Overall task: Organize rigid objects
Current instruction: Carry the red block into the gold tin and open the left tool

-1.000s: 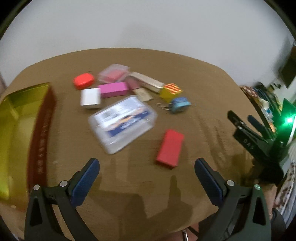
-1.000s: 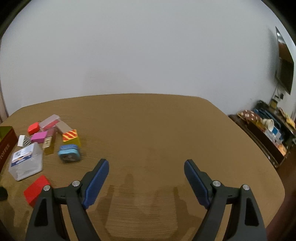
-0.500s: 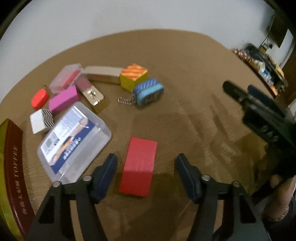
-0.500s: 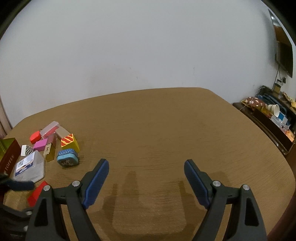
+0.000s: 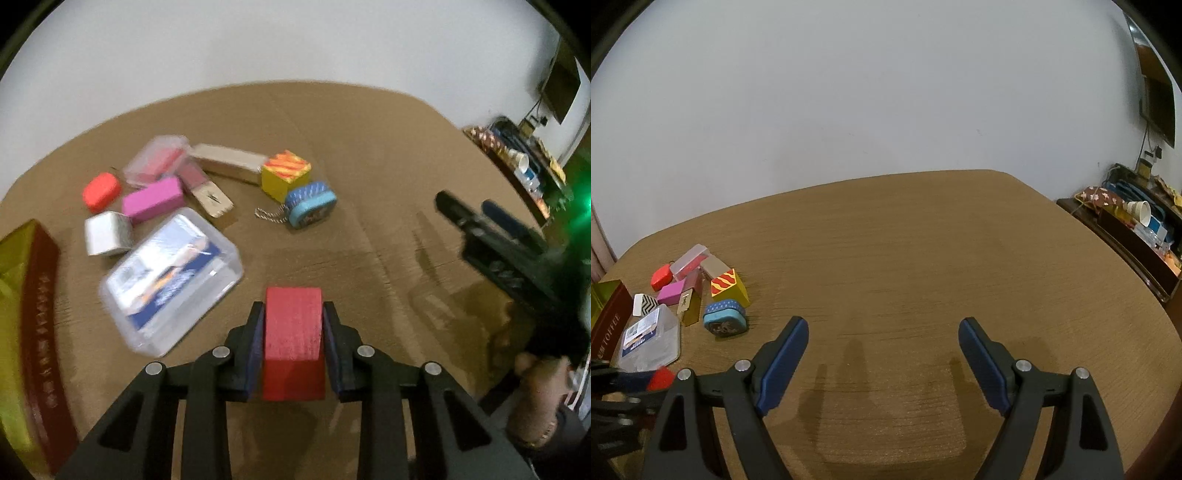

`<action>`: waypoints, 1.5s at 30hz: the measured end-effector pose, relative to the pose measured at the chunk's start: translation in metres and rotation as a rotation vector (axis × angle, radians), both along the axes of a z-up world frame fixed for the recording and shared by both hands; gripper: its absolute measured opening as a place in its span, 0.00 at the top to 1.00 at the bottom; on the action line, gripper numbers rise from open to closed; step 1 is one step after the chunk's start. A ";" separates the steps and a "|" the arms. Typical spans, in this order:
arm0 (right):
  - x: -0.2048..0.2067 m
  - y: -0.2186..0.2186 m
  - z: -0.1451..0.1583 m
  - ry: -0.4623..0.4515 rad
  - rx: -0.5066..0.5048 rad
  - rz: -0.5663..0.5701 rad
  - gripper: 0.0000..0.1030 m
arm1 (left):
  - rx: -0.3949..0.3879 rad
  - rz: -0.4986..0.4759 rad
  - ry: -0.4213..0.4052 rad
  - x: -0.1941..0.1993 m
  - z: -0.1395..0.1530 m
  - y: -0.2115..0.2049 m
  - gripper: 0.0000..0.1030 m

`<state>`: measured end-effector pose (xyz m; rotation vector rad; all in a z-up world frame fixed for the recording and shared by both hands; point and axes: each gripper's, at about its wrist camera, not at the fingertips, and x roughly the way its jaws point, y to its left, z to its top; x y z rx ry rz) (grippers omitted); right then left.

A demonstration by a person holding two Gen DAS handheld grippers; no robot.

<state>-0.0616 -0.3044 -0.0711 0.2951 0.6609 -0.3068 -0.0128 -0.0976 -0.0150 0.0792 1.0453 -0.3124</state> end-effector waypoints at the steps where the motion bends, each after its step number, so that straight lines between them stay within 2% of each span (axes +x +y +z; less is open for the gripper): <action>1: 0.000 0.001 0.000 0.001 -0.003 0.001 0.17 | -0.002 0.009 -0.018 -0.006 0.012 0.006 0.74; 4: 0.002 0.005 0.000 0.004 -0.010 0.005 0.17 | 0.015 0.074 -0.074 -0.021 0.053 0.034 0.74; 8: 0.003 0.008 -0.001 0.011 -0.013 0.006 0.17 | 0.061 0.224 -0.093 -0.010 0.091 0.109 0.74; 10: 0.003 0.008 -0.001 0.014 -0.020 0.004 0.17 | 0.152 0.303 -0.100 0.010 0.097 0.145 0.74; 13: 0.006 0.013 -0.001 0.022 -0.033 0.004 0.17 | 0.195 0.388 -0.020 0.038 0.082 0.200 0.74; 16: 0.009 0.014 -0.002 0.033 -0.038 0.009 0.17 | 0.260 0.438 0.014 0.060 0.060 0.238 0.74; 19: 0.010 0.014 -0.003 0.041 -0.038 0.017 0.17 | 0.279 0.460 0.037 0.070 0.041 0.261 0.74; 25: 0.014 0.016 -0.003 0.058 -0.052 0.027 0.17 | 0.371 0.470 0.049 0.083 0.013 0.266 0.73; 27: 0.014 0.016 -0.003 0.059 -0.051 0.029 0.17 | 0.365 0.470 0.052 0.087 0.008 0.271 0.69; 30: 0.014 0.015 -0.003 0.060 -0.053 0.030 0.17 | 0.341 0.475 0.057 0.087 0.008 0.277 0.52; 31: 0.014 0.016 -0.003 0.061 -0.056 0.032 0.17 | 0.349 0.481 0.048 0.084 0.010 0.278 0.47; 32: 0.014 0.017 -0.003 0.060 -0.058 0.037 0.17 | 0.350 0.491 0.036 0.080 0.014 0.279 0.47; 36: 0.015 0.021 -0.002 0.054 -0.068 0.069 0.17 | 0.273 0.534 -0.048 0.055 0.049 0.274 0.46; 38: 0.014 0.025 0.004 0.031 -0.063 0.128 0.17 | 0.249 0.554 -0.098 0.035 0.070 0.266 0.39; 39: 0.012 0.029 0.011 0.006 -0.038 0.181 0.17 | 0.243 0.567 -0.129 0.020 0.081 0.258 0.37; 41: 0.011 0.041 0.029 -0.038 0.047 0.310 0.17 | 0.262 0.590 -0.190 -0.010 0.099 0.240 0.26; 43: 0.019 0.062 0.046 -0.028 0.101 0.441 0.17 | 0.264 0.617 -0.223 -0.040 0.109 0.231 0.22; 45: 0.032 0.081 0.053 0.001 0.161 0.534 0.17 | 0.214 0.614 -0.237 -0.071 0.116 0.221 0.21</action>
